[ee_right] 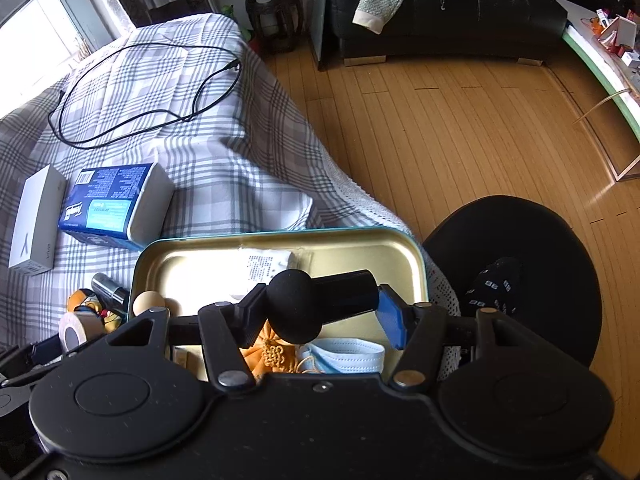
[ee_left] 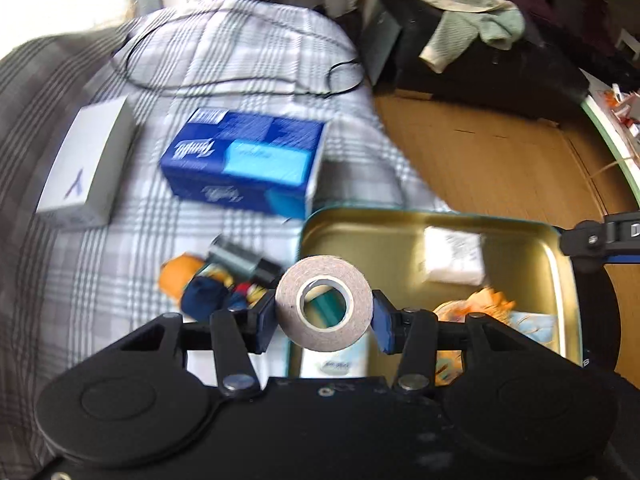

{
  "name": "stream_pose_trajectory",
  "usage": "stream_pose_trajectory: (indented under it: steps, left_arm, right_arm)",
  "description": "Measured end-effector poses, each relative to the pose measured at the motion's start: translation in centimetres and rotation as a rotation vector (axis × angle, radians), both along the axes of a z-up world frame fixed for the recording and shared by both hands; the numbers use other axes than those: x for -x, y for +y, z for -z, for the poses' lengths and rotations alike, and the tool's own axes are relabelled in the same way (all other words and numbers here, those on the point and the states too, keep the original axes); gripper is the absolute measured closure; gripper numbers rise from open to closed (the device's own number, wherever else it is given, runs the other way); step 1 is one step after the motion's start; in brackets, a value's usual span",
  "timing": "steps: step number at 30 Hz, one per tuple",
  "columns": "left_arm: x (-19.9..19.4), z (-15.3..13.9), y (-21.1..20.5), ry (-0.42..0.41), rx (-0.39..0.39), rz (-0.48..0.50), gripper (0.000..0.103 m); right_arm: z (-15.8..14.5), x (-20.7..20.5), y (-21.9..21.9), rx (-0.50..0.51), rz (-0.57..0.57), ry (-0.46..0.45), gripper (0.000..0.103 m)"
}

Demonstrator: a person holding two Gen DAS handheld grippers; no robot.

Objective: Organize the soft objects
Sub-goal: 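Carry tape roll and massager into the gold tin tray and open both grippers, then move the left gripper to the orange-and-navy plush toy while the right gripper moves to the capped bottle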

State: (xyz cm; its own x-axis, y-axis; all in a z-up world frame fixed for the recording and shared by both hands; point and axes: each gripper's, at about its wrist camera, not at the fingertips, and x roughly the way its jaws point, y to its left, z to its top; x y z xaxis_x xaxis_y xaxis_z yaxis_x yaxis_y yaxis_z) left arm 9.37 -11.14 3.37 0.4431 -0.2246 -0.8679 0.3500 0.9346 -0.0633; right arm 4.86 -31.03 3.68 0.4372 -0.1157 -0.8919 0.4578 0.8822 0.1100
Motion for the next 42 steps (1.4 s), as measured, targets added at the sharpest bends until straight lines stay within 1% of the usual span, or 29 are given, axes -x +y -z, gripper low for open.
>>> stream_pose_trajectory:
  steps: [4, 6, 8, 10, 15, 16, 18, 20, 24, 28, 33, 37, 42]
  left_arm:
    - [0.1, -0.7, -3.3, -0.021, -0.02, 0.048, 0.057]
    - [0.0, -0.6, -4.2, -0.024, -0.029, 0.058, 0.051]
    - [0.2, -0.6, -4.8, -0.03, -0.034, 0.06, 0.037]
    - [0.3, -0.5, -4.9, -0.035, -0.036, 0.059, 0.032]
    - [0.3, -0.1, -4.5, -0.028, -0.041, 0.051, 0.028]
    - [0.2, 0.1, -4.3, -0.026, -0.04, 0.05, 0.028]
    - [0.3, 0.0, -4.0, -0.023, -0.035, 0.047, 0.026]
    - [0.4, -0.1, -3.7, -0.021, -0.03, 0.042, 0.024]
    - [0.8, -0.4, -2.8, -0.011, -0.023, 0.026, 0.018]
    - [1.5, -0.8, -1.7, 0.01, 0.006, 0.014, 0.011]
    - [2.7, -1.6, 0.7, 0.031, 0.045, -0.009, 0.008]
    - [4.1, -3.3, 3.7, -0.01, 0.065, -0.03, 0.003]
    - [4.8, -5.6, 7.8, -0.078, 0.079, -0.081, 0.001]
  right_arm:
    - [-0.1, 0.1, -0.1, 0.015, -0.002, -0.007, 0.046]
    - [-0.2, 0.1, -0.1, 0.029, -0.006, -0.012, 0.046]
    - [-0.2, 0.1, -0.1, 0.034, -0.009, -0.018, 0.046]
    - [-0.2, 0.0, -0.2, 0.03, -0.011, -0.017, 0.046]
    - [-0.3, 0.0, -0.2, 0.029, -0.015, -0.022, 0.045]
    - [-0.3, 0.0, -0.2, 0.031, -0.015, -0.023, 0.044]
    - [-0.4, 0.1, -0.2, 0.027, -0.013, -0.027, 0.039]
    - [-0.3, 0.1, -0.1, 0.022, -0.012, -0.027, 0.039]
    - [-0.2, 0.0, -0.1, 0.019, -0.009, -0.019, 0.039]
    - [0.0, 0.0, 0.0, 0.023, -0.005, -0.007, 0.039]
    - [0.2, -0.1, 0.1, 0.026, -0.004, 0.006, 0.039]
    - [0.3, -0.1, 0.3, 0.027, -0.004, 0.014, 0.039]
    - [0.2, -0.4, 1.1, 0.032, -0.013, 0.02, 0.039]
